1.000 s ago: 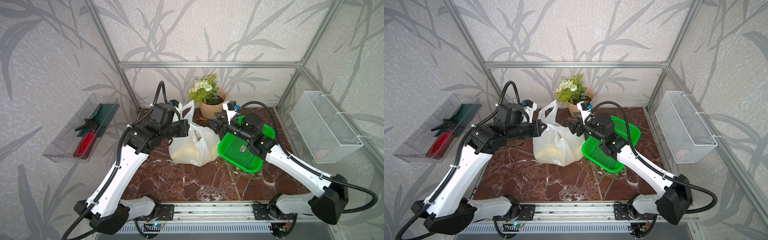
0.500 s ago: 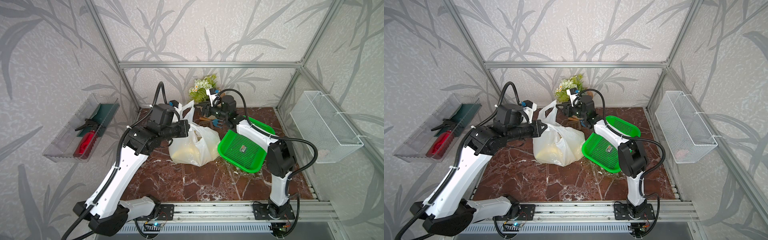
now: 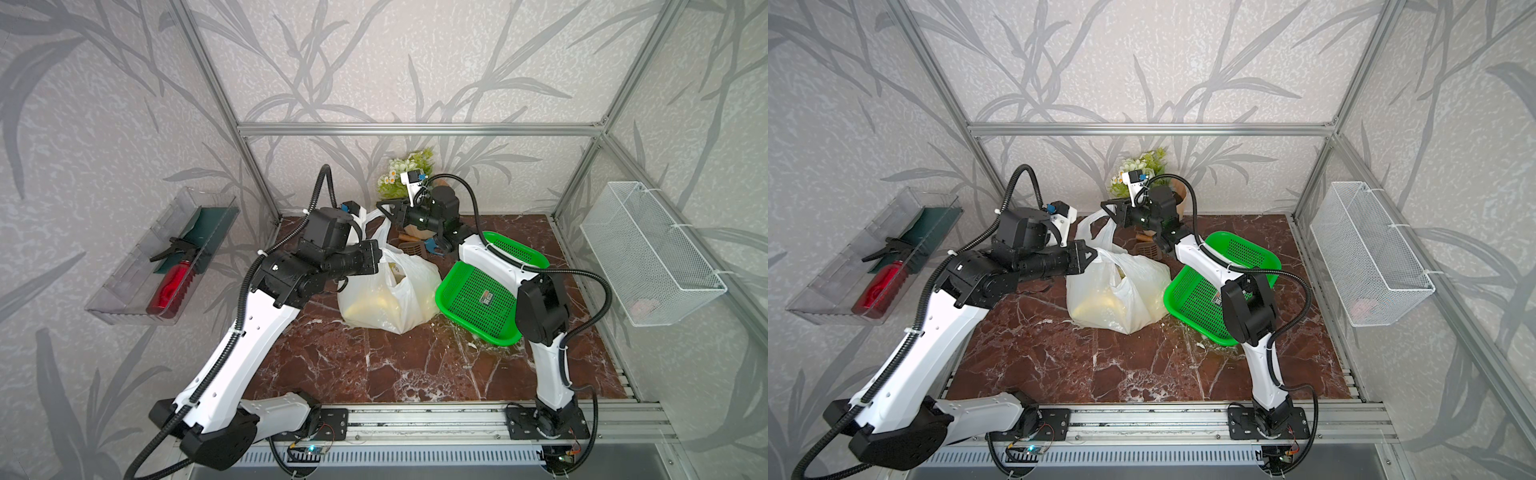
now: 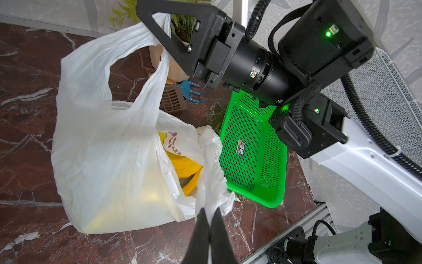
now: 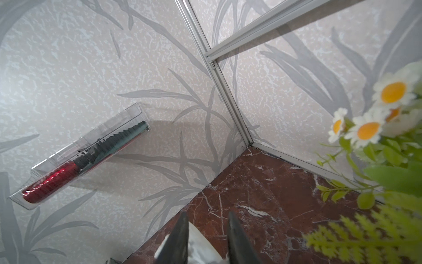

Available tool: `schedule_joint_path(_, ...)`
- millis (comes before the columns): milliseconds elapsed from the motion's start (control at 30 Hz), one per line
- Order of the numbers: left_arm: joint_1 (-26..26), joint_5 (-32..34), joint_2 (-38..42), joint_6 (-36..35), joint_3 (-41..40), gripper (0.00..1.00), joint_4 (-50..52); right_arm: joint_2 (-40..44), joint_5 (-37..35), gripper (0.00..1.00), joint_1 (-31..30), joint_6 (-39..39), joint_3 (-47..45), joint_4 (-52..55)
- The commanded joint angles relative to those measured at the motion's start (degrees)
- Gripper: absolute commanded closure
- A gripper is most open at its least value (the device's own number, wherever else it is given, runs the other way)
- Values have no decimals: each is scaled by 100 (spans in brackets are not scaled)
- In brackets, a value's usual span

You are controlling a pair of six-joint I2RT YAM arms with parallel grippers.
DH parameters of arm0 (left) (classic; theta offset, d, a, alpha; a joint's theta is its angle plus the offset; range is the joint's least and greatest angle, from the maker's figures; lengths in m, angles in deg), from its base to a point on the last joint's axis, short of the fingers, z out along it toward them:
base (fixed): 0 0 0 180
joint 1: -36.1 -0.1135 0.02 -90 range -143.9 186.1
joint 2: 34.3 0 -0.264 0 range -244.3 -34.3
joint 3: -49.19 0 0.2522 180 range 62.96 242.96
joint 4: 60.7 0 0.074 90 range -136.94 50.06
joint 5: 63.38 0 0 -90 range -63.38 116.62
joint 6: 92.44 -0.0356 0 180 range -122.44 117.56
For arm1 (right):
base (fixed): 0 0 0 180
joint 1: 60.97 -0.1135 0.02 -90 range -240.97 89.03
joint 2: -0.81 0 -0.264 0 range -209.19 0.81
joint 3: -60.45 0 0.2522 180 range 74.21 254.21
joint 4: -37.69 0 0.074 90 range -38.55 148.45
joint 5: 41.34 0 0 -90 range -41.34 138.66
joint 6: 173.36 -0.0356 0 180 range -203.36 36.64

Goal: Place the banana into a plastic bag & tie a knot
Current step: Cross the plastic bag at the center of the board.

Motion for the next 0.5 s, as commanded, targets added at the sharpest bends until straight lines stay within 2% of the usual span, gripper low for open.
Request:
schedule_joint_path(0, -40, -14, -14, -69, 41, 100, -2, 158, -72, 84, 2, -37, -125, -199)
schedule_joint_path(133, -45, -1, -18, -56, 11, 100, -25, 602, -212, 100, -2, -3, -565, -213)
schedule_joint_path(467, -126, 20, -94, 30, -15, 100, -268, 1853, -349, 100, -52, 196, -1128, 1162)
